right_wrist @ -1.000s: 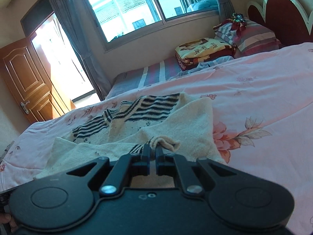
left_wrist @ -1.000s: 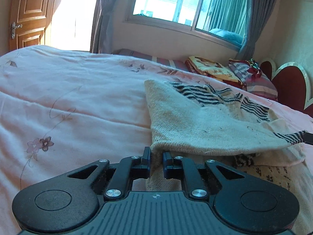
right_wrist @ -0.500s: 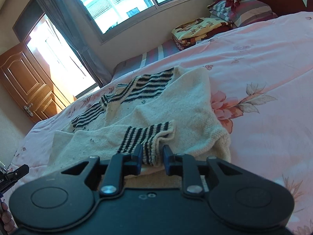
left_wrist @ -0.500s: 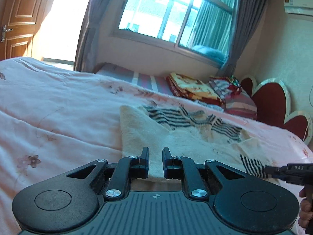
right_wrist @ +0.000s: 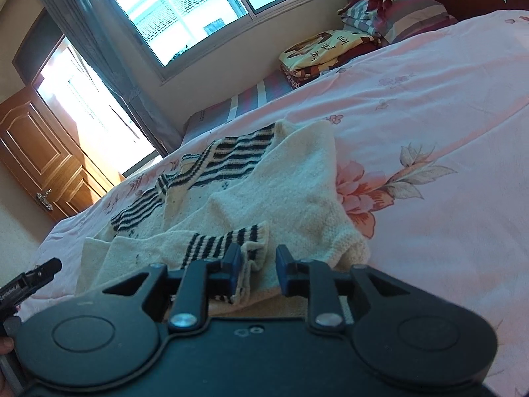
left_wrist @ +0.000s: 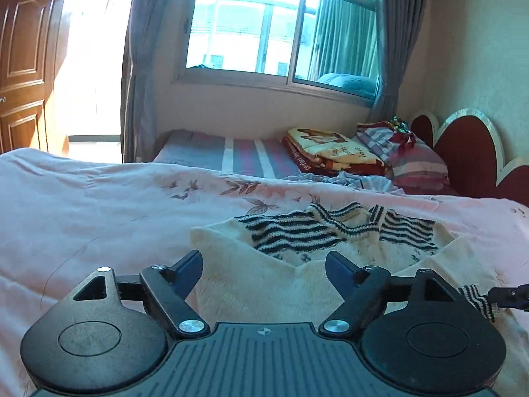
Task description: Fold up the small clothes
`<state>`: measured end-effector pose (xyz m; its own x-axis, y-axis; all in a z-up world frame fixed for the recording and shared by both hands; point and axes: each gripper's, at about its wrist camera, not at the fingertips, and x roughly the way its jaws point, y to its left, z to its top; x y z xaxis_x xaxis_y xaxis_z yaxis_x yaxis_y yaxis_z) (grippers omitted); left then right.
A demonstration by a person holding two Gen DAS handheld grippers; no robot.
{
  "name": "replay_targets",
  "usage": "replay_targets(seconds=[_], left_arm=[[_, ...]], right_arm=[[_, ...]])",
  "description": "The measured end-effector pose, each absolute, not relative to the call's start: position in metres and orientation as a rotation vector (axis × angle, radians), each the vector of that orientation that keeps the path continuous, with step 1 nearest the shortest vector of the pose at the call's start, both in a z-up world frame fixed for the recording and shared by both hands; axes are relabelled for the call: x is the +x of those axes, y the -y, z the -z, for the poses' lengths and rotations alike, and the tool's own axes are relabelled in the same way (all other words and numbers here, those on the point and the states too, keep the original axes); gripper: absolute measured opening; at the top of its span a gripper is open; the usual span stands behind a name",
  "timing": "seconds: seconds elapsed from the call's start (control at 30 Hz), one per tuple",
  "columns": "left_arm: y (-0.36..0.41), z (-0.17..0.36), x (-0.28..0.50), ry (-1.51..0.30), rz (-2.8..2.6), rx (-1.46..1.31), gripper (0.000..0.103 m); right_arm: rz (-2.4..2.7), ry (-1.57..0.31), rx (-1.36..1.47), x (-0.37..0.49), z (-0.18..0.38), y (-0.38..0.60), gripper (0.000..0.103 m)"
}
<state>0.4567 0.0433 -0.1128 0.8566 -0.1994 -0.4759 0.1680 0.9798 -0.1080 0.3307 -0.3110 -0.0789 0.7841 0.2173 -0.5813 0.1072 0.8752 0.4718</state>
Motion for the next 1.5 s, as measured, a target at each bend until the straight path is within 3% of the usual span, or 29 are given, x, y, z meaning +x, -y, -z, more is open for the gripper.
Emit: replay_targets(seconds=[0.07,0.33,0.37,0.43,0.6,0.67,0.7,0.77,0.8,0.93,1.1,1.13,1.23,1.3,1.5], left_arm=[[-0.039,0.117,0.473,-0.551,0.188,-0.061,0.056],[-0.068,0.153,0.509,-0.683,0.135,-0.188,0.055],[-0.07,0.158,0.512,-0.693,0.151,-0.21,0.034],[-0.076,0.162,0.513,-0.678,0.14,-0.253,0.012],[-0.087,0.172,0.507,-0.655,0.101,-0.253,0.01],[-0.084,0.171,0.506,-0.642,0.114,-0.218,0.011],[-0.084,0.168,0.507,-0.646,0.114,-0.205,0.016],[-0.089,0.158,0.501,-0.609,0.058,-0.179,0.076],[-0.093,0.151,0.492,-0.542,0.03,-0.171,0.082],[-0.094,0.129,0.488,-0.459,0.118,-0.153,0.081],[-0.066,0.155,0.52,-0.643,0.242,-0.058,0.082],[-0.063,0.166,0.523,-0.669,0.216,-0.015,0.087],[-0.068,0.157,0.51,-0.64,0.189,-0.045,0.087],[-0.065,0.141,0.488,-0.575,0.207,-0.068,0.087],[-0.009,0.139,0.44,-0.555,0.356,0.027,0.088]], right_arm=[[-0.07,-0.68,0.525,0.335,0.082,0.312,0.024],[-0.117,-0.692,0.568,0.357,0.091,0.316,0.021],[-0.123,-0.696,0.555,0.359,0.091,0.315,0.019],[-0.136,-0.703,0.506,0.362,0.09,0.31,0.003],[-0.102,-0.643,0.367,0.356,0.076,0.299,0.003],[-0.087,-0.691,0.339,0.362,0.086,0.296,0.003],[-0.087,-0.678,0.332,0.361,0.085,0.295,0.004],[-0.073,-0.654,0.327,0.357,0.079,0.292,0.018],[-0.073,-0.632,0.331,0.354,0.074,0.292,0.027],[-0.129,-0.586,0.337,0.351,0.064,0.286,0.023],[-0.163,-0.651,0.222,0.362,0.077,0.27,0.02],[-0.143,-0.676,0.208,0.364,0.084,0.271,0.018],[-0.135,-0.673,0.23,0.363,0.079,0.274,0.017],[-0.135,-0.634,0.219,0.357,0.07,0.271,0.026],[-0.23,-0.623,0.167,0.352,0.065,0.234,0.034]])
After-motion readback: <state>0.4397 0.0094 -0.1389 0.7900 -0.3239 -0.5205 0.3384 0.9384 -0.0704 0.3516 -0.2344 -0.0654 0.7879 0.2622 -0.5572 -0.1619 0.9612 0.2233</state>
